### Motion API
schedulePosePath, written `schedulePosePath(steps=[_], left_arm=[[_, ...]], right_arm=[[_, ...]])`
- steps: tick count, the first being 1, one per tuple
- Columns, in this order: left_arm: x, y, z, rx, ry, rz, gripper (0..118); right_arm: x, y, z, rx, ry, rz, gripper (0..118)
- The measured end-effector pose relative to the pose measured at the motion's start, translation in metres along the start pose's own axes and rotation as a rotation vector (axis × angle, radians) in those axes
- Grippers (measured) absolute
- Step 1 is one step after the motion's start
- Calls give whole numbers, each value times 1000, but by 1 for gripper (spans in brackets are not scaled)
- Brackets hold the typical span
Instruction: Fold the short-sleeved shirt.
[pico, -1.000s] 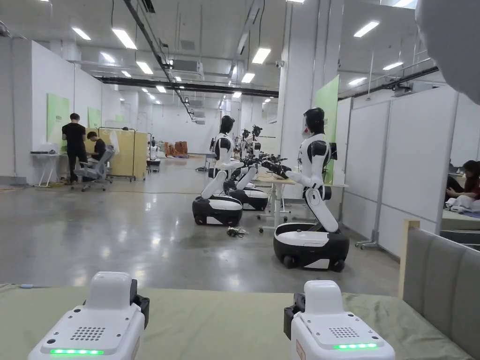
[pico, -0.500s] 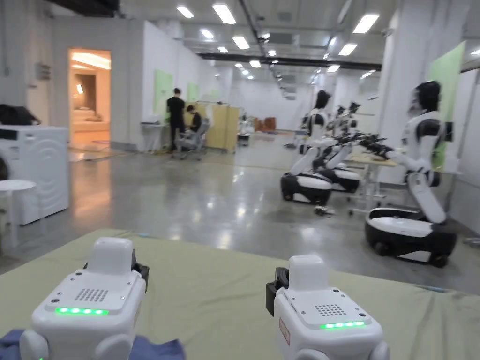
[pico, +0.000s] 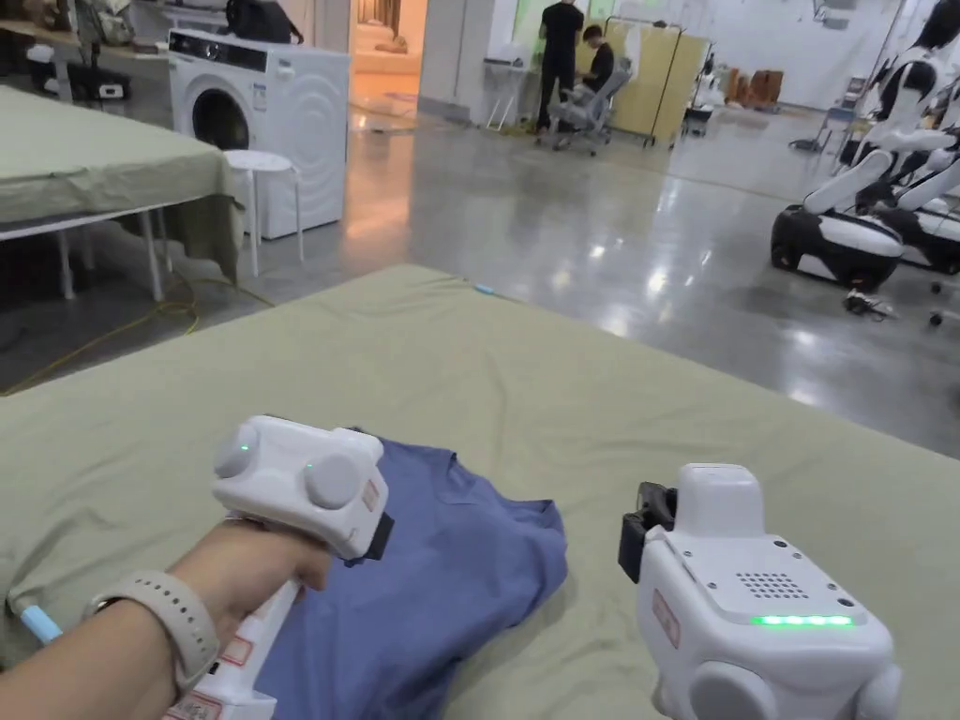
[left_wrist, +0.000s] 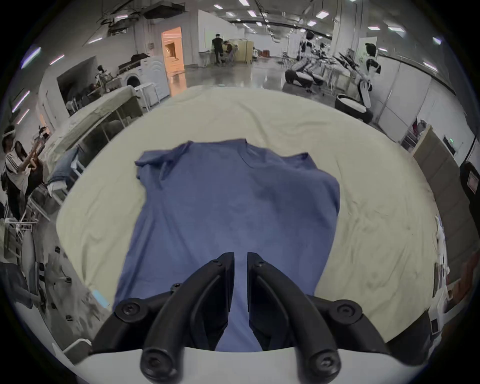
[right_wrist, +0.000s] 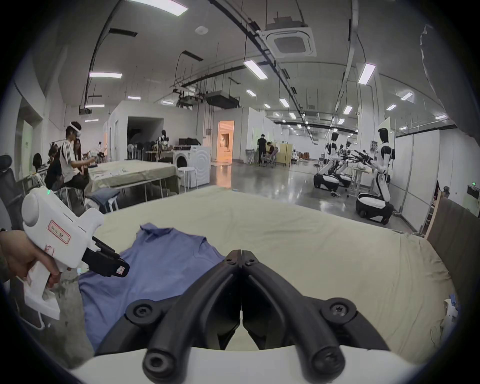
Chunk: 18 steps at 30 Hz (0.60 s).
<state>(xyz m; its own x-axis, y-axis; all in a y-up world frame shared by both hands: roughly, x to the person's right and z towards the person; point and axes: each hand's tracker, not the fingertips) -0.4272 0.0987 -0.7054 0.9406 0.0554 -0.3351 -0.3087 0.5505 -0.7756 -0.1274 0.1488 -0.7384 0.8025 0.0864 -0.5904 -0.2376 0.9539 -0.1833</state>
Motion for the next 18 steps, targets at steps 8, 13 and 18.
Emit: schedulePosePath(steps=[8,13,18], left_arm=[[18,24,-86,26,-6,-55,102],[26,31,-140,-49,-11,-23,102],[25,25,-154,-78,-10,-86,91]], right_arm=[[20,-22,-37,-86,-41,-13,0],[28,-33,-55,-136,-63,-18,0],[36,-35,-52,-157,-68,-17,0]])
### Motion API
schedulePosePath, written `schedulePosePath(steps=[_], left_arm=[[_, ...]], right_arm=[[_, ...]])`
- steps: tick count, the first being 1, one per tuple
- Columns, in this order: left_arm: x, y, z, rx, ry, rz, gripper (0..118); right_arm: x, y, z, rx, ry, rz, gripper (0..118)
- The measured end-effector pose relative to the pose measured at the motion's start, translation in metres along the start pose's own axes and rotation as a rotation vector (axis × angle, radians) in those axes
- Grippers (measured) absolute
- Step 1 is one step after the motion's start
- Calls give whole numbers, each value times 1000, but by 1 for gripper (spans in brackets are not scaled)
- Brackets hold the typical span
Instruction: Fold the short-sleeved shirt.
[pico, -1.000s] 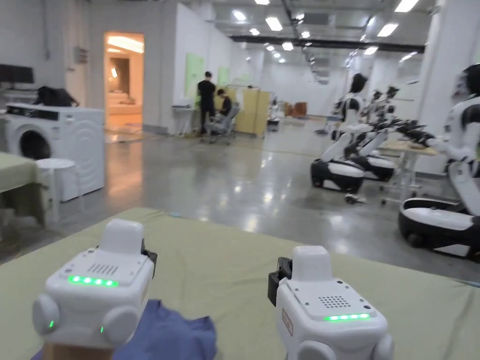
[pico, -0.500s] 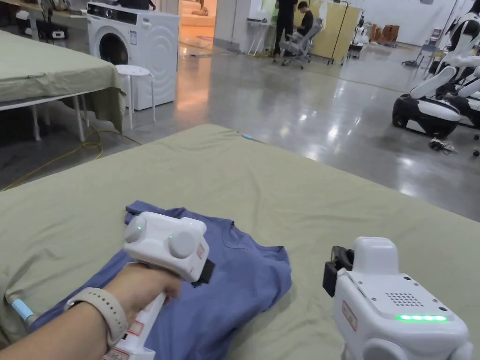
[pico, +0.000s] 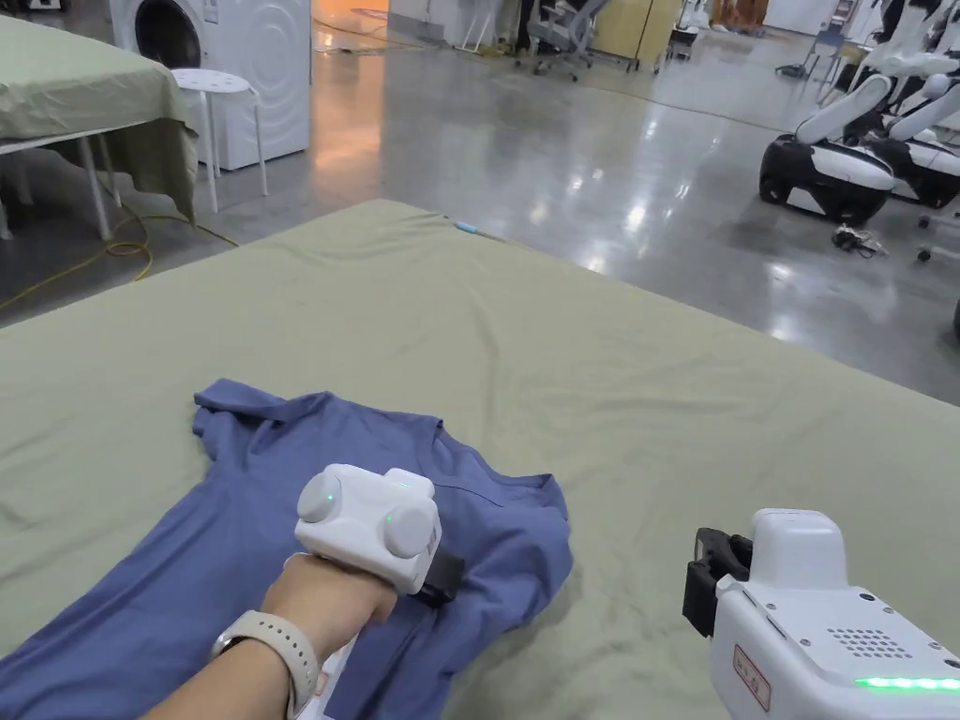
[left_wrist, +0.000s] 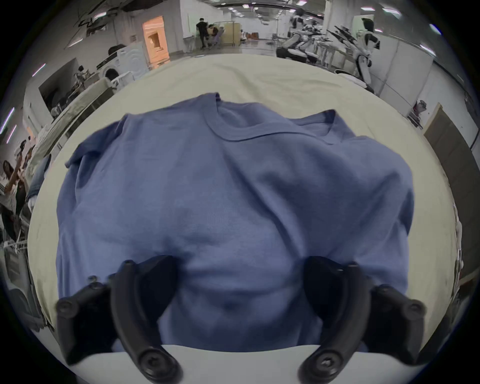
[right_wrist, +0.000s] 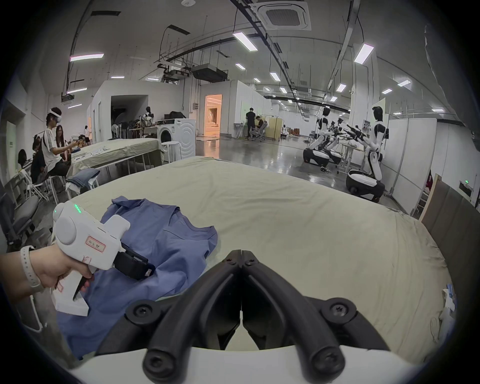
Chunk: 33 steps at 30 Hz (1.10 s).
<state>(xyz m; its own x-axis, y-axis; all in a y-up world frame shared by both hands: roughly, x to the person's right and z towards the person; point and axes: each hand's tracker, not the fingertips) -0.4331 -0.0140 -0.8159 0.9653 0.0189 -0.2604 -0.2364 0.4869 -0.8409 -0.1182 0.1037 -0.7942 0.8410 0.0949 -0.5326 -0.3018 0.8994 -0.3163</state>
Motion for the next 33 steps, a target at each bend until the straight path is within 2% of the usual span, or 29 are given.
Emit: schedulePosePath(steps=[2,4,5,7,10,12,20,29,33], left_arm=[[1,0,27,68,5,-47,7],[-1,-1,32,56,55,-106,7],[-3,0,29,25,17,-116,7],[1,-1,39,89,16,-118,7],[24,6,69,166,-85,-87,7],[52,13,87,203,-127,-142,7],[215,47,143,309,-301,-336,7],[424,34,192,357,-624,-493,7],[502,8,182,322,-606,-620,7]], right_arm=[[6,0,6,13,0,-13,0],[12,0,11,20,2,-42,0],[14,0,15,24,3,-53,0],[19,0,25,33,-1,-65,0],[34,-1,42,48,-7,-85,0],[46,-2,55,60,-29,-92,0],[130,-20,124,102,-185,-164,0],[239,-68,206,90,-410,-244,0],[274,-92,231,76,-478,-280,0]])
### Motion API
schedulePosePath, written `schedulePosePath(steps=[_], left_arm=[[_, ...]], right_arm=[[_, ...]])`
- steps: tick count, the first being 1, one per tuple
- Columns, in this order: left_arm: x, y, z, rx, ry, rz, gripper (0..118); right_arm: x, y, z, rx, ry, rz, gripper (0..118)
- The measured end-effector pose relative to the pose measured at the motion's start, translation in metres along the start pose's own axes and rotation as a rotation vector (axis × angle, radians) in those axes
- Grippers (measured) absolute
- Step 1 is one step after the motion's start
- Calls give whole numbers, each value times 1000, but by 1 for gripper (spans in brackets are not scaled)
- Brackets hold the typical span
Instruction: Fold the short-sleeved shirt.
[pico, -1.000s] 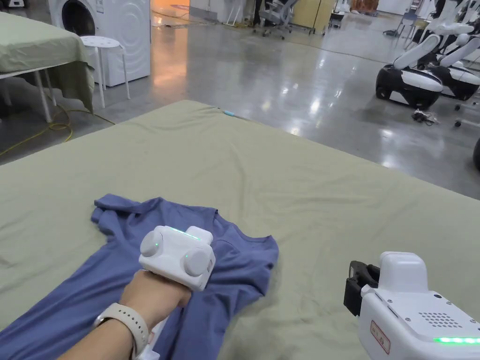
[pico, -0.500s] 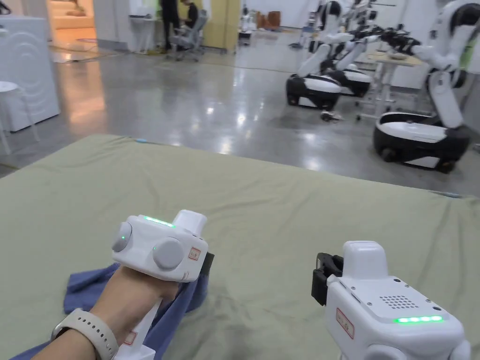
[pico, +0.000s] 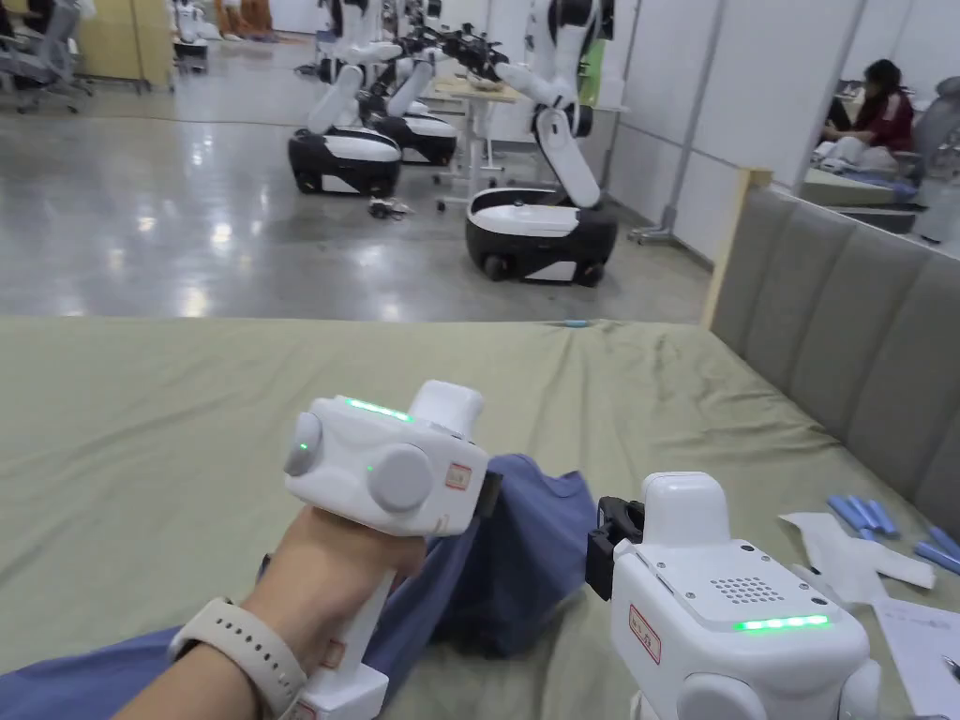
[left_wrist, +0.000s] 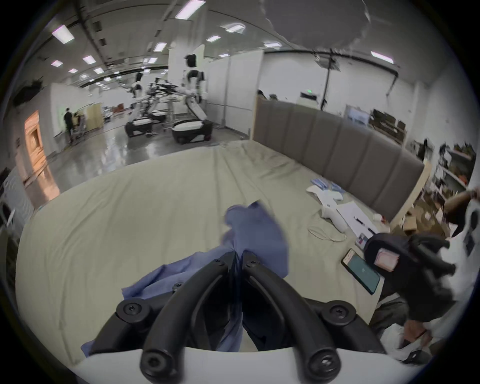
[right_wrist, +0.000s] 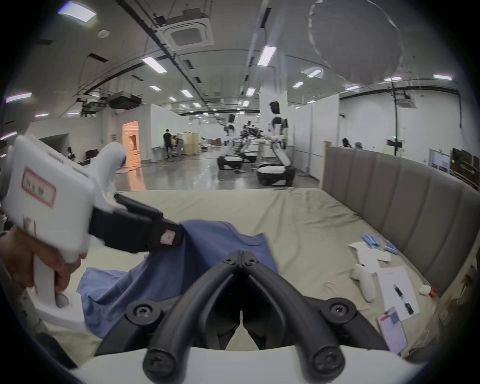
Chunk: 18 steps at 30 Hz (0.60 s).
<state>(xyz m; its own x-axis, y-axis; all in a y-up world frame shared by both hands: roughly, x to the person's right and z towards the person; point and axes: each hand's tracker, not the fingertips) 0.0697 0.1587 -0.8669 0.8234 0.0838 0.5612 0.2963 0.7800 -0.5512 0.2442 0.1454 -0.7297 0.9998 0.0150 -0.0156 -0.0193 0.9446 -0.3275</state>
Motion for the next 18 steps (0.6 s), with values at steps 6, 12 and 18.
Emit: schedulePosePath(steps=[6,12,18], left_arm=[[28,-57,-103,-242,98,-16,7],[37,-73,-96,-145,43,48,47],[42,-97,5,77,118,-2,89]], right_arm=[[46,-25,-4,-40,-61,-30,0],[47,-36,-5,-58,-58,-45,0],[16,-34,8,-53,-5,-51,0]])
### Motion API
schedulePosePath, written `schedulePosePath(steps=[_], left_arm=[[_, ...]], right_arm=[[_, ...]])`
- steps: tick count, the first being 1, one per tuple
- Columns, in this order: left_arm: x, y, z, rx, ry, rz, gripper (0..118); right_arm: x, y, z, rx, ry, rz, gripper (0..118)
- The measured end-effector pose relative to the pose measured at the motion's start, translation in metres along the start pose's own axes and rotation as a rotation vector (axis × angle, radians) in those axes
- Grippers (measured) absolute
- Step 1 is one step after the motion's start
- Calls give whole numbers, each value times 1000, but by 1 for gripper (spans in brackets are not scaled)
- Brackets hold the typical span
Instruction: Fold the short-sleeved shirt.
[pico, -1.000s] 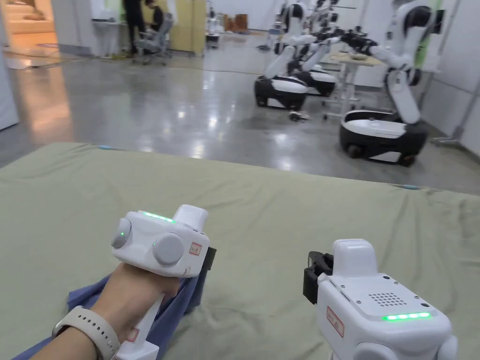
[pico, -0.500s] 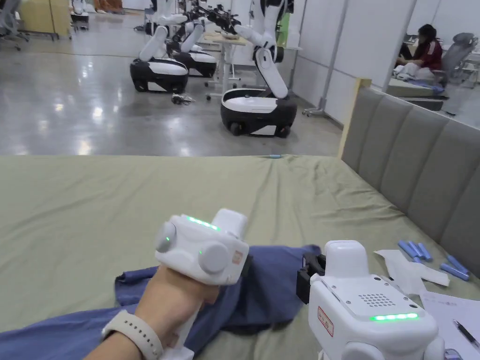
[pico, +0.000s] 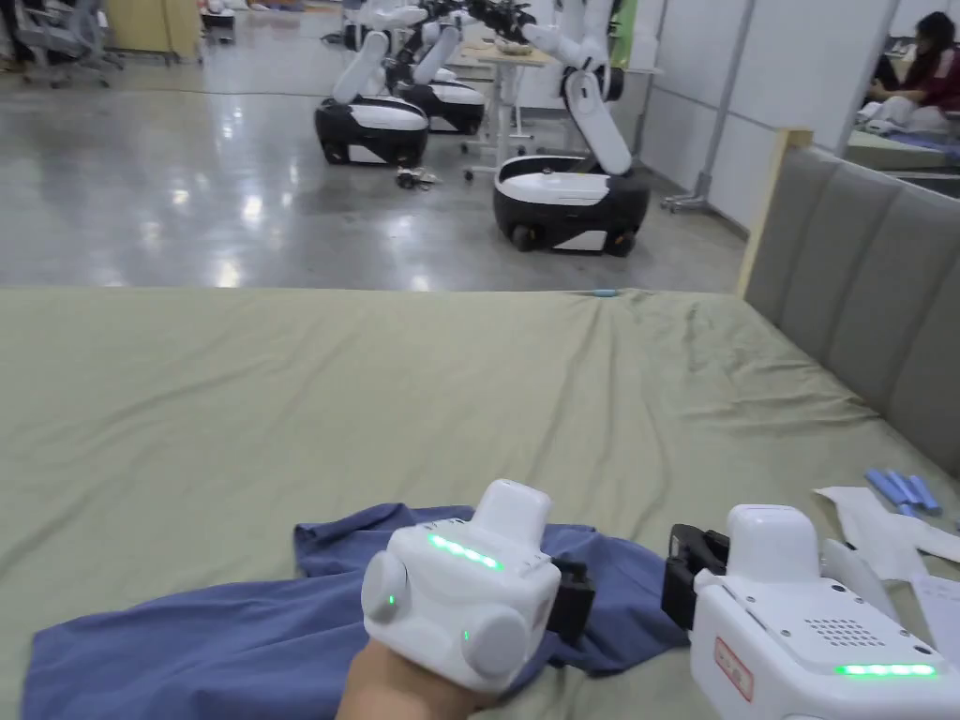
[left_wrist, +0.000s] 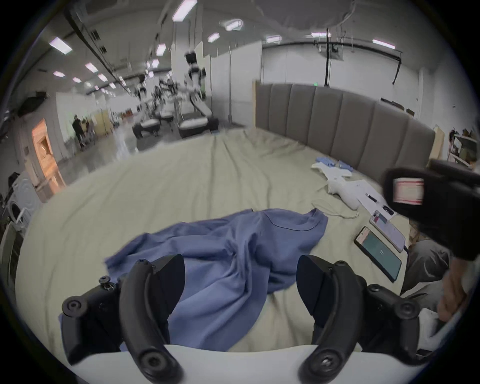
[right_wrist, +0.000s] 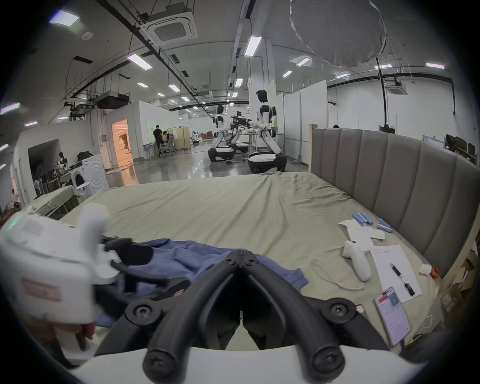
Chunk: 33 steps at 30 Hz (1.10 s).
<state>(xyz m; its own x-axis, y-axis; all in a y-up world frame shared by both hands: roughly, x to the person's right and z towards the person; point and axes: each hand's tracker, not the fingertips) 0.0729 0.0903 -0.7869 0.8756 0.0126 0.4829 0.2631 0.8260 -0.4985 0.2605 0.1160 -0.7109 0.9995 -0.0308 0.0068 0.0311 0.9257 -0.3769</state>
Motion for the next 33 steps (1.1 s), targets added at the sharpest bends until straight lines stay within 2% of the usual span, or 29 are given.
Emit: schedulePosePath(steps=[3,4,5,6,7,8,9,11,13,16,18,20,21,22,24,25,28,30,33], left_arm=[[-24,-29,50,24,46,68,89],[-37,-40,66,5,32,86,86],[-50,-52,79,-20,27,105,75],[-62,-63,90,-22,48,108,47],[-76,-75,99,-36,98,110,4],[-91,-89,107,-60,163,97,4],[-107,-98,114,-90,145,99,4],[-151,-118,129,-106,195,186,4],[-191,-131,139,-129,263,192,4],[-254,-145,144,-185,350,237,4],[-291,-150,141,-194,349,296,4],[-320,-148,127,-238,391,295,4],[-328,-147,120,-230,389,284,4],[-336,-146,111,-234,384,280,16],[-342,-142,93,-262,360,263,69],[-345,-140,83,-290,333,245,90],[-345,-136,59,-296,419,174,94],[-352,-136,43,-346,447,188,94],[-358,-146,24,-424,394,193,92]], right_arm=[[-24,-4,4,-10,45,-1,0],[-34,-5,6,-11,57,2,0],[-44,-6,7,-15,74,5,0],[-52,-8,8,-15,87,7,0],[-61,-9,8,-18,101,10,0],[-71,-11,9,-18,113,13,0],[-78,-13,10,-21,126,18,0],[-93,-17,10,-30,144,29,0],[-102,-19,8,-42,161,37,0],[-112,-22,3,-56,161,58,0],[-114,-21,-1,-60,161,60,0],[-113,-19,-5,-67,153,50,0],[-113,-18,-7,-69,151,46,0],[-112,-17,-9,-70,145,44,0],[-109,-16,-12,-71,130,49,0],[-106,-15,-14,-74,121,54,0],[-93,-11,-18,-80,89,58,0],[-83,-10,-19,-84,64,51,0],[-63,-9,-22,-96,31,38,0]])
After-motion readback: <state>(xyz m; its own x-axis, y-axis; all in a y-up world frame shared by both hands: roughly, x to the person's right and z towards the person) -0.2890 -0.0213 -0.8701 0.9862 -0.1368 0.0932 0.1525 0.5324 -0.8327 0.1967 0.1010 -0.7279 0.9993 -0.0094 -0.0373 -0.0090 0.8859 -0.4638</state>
